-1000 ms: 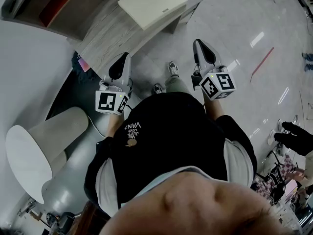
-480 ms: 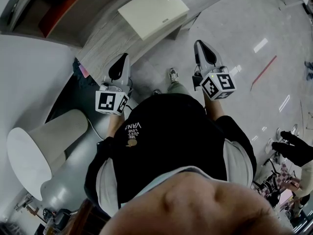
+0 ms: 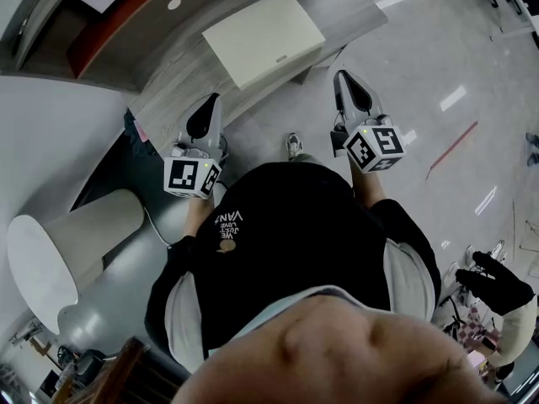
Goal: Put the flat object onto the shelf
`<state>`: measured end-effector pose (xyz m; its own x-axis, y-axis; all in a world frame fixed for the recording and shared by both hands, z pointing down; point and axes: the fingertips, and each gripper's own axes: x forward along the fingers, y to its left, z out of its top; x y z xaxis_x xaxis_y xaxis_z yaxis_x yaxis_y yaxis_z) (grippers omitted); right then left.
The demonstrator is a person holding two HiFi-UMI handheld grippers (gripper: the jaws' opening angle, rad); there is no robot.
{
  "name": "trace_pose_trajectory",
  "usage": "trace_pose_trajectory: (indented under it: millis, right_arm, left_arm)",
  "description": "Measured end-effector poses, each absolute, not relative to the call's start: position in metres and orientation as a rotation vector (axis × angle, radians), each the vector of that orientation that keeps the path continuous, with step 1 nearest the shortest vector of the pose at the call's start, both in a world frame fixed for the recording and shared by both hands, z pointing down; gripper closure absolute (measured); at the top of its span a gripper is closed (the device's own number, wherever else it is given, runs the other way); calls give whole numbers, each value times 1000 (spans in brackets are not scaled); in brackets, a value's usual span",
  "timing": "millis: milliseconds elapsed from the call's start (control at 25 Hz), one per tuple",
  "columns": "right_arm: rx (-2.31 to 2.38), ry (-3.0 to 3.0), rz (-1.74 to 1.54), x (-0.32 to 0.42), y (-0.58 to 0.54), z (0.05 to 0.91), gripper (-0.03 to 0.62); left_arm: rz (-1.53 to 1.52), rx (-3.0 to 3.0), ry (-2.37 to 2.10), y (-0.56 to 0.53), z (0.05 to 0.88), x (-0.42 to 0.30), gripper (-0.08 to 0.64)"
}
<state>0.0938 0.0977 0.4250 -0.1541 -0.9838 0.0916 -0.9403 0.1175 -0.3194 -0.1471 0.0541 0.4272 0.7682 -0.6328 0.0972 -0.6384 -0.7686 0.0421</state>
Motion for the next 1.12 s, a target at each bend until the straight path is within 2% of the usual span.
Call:
trace_pose_trajectory:
  millis: [720, 1120]
  right_arm:
    - [-1807, 2370, -484, 150, 39, 434, 594]
    - [-1791, 2386, -503, 144, 12, 439, 594]
  left_arm:
    - [111, 2784, -1244, 19, 435, -104, 559]
    - [126, 2749, -1282, -1, 443, -113, 559]
